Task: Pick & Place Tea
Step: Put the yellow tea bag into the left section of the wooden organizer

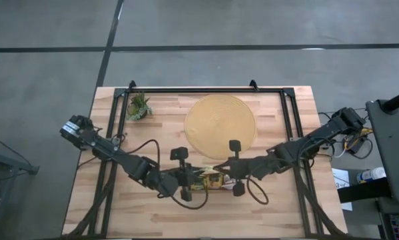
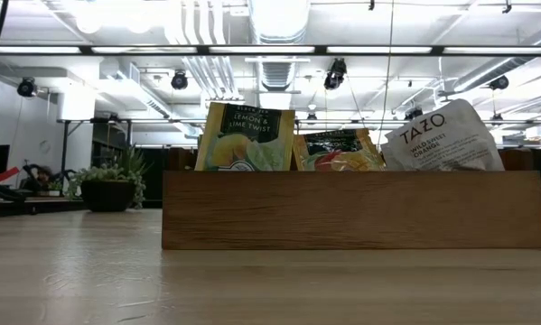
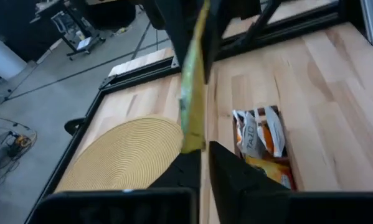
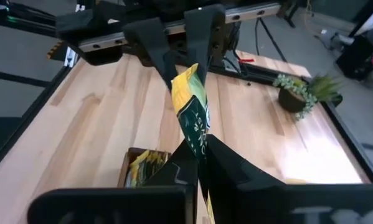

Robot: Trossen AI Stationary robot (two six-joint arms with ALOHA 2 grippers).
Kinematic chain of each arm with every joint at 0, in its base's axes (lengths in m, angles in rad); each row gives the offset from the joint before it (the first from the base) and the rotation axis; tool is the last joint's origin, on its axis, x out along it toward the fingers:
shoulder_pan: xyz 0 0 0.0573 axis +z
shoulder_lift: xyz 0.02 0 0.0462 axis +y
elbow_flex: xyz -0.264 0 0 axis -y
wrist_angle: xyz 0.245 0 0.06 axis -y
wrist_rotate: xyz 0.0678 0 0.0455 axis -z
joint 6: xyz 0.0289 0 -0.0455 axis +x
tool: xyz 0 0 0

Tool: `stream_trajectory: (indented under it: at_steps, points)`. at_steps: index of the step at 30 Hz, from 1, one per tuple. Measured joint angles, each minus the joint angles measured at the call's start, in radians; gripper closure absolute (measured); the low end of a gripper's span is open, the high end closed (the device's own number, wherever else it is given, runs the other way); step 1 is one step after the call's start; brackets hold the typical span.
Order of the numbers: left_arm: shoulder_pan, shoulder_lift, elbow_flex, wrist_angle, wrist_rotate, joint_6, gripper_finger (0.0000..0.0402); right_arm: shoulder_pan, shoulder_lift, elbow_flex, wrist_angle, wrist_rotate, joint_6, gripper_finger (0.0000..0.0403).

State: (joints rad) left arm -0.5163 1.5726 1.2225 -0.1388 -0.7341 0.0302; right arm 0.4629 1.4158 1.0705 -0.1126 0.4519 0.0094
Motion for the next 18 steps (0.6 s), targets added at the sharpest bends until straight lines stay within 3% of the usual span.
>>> stream_trajectory:
  at_steps: [8, 11, 18]
  points:
    - [-0.008, -0.004, -0.001, -0.129, -0.002, -0.052, 0.0311, 0.019, -0.018, 0.086, -0.223, 0.049, 0.181, 0.0393]
    - [-0.019, -0.028, 0.004, -0.218, -0.047, -0.121, 0.03, 0.022, -0.003, 0.096, -0.29, 0.037, 0.288, 0.0392]
    - [-0.072, -0.155, -0.011, -0.303, -0.171, -0.314, 0.0303, -0.048, 0.13, 0.174, -0.308, -0.31, 0.336, 0.0392]
